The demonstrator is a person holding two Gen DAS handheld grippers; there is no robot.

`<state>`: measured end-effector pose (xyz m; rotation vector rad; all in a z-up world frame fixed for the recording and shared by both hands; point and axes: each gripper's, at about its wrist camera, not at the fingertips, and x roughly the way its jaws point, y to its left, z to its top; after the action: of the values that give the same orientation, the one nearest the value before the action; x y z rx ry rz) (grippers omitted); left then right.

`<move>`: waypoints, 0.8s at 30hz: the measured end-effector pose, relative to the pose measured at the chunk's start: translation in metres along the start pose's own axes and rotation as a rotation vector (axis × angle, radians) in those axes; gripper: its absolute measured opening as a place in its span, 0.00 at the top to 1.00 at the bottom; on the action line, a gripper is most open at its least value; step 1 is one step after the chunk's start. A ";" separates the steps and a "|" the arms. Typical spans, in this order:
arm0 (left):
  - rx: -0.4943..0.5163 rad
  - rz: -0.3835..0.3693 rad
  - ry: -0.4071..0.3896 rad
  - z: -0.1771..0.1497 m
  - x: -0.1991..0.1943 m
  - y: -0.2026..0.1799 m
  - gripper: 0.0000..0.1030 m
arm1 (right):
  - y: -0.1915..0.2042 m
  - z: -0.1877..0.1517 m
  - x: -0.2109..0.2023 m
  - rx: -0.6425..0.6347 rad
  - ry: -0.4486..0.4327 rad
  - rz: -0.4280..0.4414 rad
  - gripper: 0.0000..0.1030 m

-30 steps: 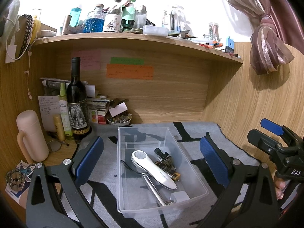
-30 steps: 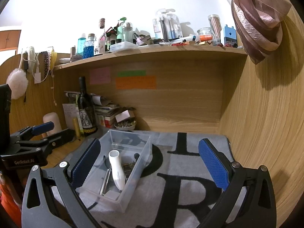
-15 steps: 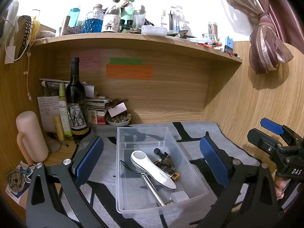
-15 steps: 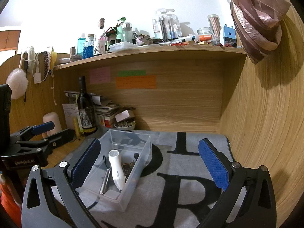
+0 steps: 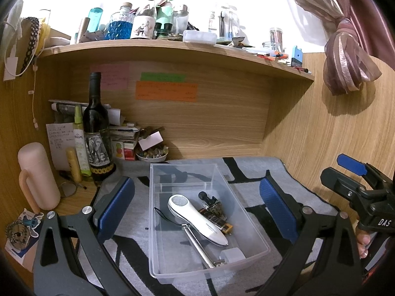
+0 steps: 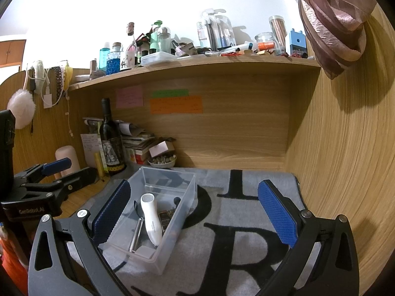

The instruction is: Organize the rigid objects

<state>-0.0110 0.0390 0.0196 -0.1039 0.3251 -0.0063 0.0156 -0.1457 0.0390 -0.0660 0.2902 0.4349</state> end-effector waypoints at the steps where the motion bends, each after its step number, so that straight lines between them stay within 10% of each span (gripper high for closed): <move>1: -0.003 0.000 0.001 0.000 0.001 0.000 0.00 | 0.000 0.000 0.000 0.002 0.000 -0.001 0.00; 24: 0.002 -0.022 0.034 -0.003 0.014 0.002 0.00 | 0.003 -0.001 0.007 0.034 0.026 -0.018 0.00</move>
<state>0.0016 0.0405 0.0119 -0.1057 0.3576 -0.0304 0.0203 -0.1399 0.0357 -0.0412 0.3221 0.4117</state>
